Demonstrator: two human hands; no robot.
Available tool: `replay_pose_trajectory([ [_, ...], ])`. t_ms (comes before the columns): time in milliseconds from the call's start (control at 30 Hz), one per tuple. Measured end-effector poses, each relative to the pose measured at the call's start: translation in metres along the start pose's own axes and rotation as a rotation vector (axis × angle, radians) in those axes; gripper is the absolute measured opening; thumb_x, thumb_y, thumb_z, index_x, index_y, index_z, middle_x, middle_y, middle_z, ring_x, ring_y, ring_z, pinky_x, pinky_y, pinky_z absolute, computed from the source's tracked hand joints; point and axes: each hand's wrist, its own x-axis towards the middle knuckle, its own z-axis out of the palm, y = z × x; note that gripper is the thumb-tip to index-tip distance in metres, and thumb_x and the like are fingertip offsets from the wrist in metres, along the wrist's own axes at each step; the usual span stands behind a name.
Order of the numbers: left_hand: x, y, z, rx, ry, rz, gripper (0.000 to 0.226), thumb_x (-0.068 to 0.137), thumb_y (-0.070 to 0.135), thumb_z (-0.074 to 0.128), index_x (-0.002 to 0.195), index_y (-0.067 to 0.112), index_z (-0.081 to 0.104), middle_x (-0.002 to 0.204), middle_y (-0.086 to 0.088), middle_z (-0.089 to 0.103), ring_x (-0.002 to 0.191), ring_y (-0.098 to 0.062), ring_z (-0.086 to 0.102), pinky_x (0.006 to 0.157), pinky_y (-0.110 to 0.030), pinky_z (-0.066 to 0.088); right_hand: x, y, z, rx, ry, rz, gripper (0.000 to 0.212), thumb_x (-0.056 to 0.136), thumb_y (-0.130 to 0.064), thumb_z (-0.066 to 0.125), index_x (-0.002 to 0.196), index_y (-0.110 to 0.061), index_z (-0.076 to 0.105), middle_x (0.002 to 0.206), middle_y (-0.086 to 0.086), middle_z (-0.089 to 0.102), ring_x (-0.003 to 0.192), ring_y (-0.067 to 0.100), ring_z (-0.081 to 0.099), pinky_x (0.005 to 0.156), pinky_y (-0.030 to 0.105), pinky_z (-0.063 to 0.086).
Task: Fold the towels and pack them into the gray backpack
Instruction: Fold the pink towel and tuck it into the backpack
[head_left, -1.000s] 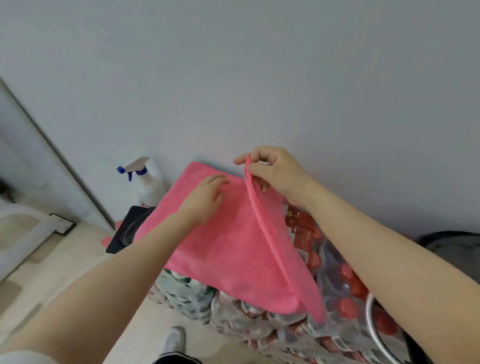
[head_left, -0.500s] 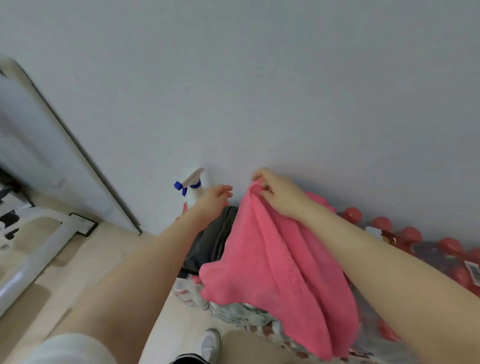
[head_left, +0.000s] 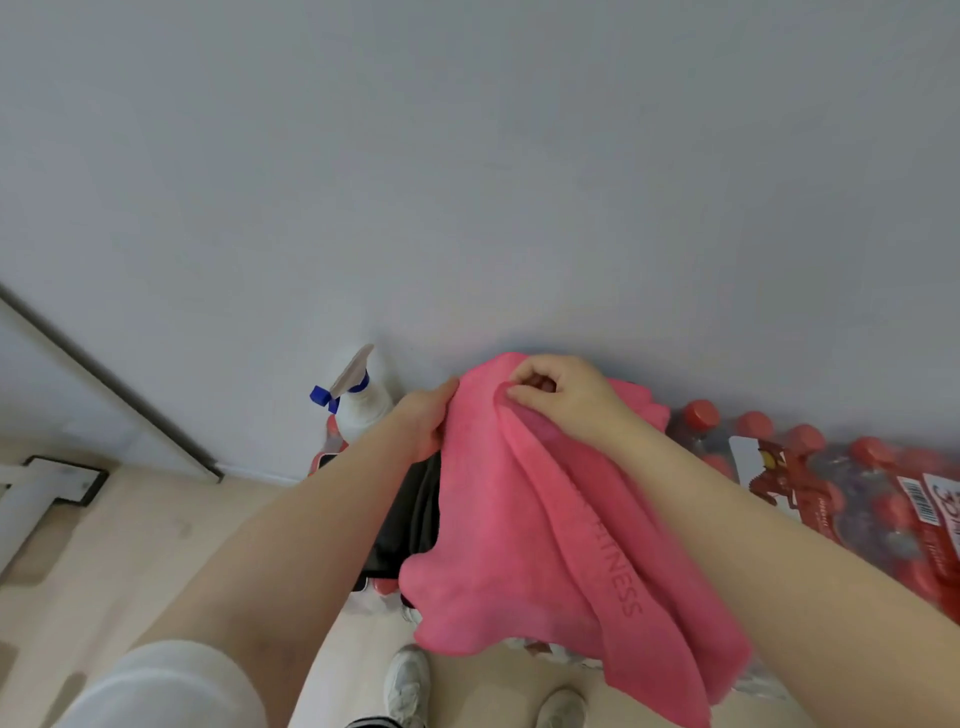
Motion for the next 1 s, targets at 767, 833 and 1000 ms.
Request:
replay_pose_trajectory([
  [767,-0.133,0.032,0.046,-0.048,-0.132,0.451,0.017,0.093,0.017,0.052,0.082,0.005,0.056,0.078,-0.014,0.060,0.070,-0.021,0.057,0.063,-0.027,0.052,-0.046,-0.071,-0.012,0.340,0.428,-0.161,0.026,0.083,-0.009,0.063,0.070,-0.031,0.055,0.069,-0.016,0.059,0.066,-0.009,0.053,0.068,0.007,0.040],
  [833,-0.136,0.028,0.048,-0.126,-0.248,0.381,0.024,0.095,0.017,0.048,0.101,-0.005,0.056,0.101,-0.025,0.062,0.089,-0.029,0.060,0.076,-0.031,0.056,-0.048,-0.067,-0.010,0.379,0.484,-0.109,0.026,0.085,-0.012,0.062,0.068,-0.031,0.054,0.067,-0.016,0.059,0.064,-0.005,0.052,0.067,0.012,0.042],
  [1000,-0.139,0.020,0.044,-0.060,-0.326,0.358,0.017,0.093,0.007,0.049,0.102,-0.006,0.056,0.094,-0.021,0.061,0.078,-0.023,0.059,0.071,-0.025,0.056,-0.059,-0.061,-0.010,0.544,0.463,-0.069,0.024,0.089,-0.008,0.056,0.074,-0.026,0.055,0.072,-0.011,0.058,0.065,-0.004,0.053,0.067,0.013,0.044],
])
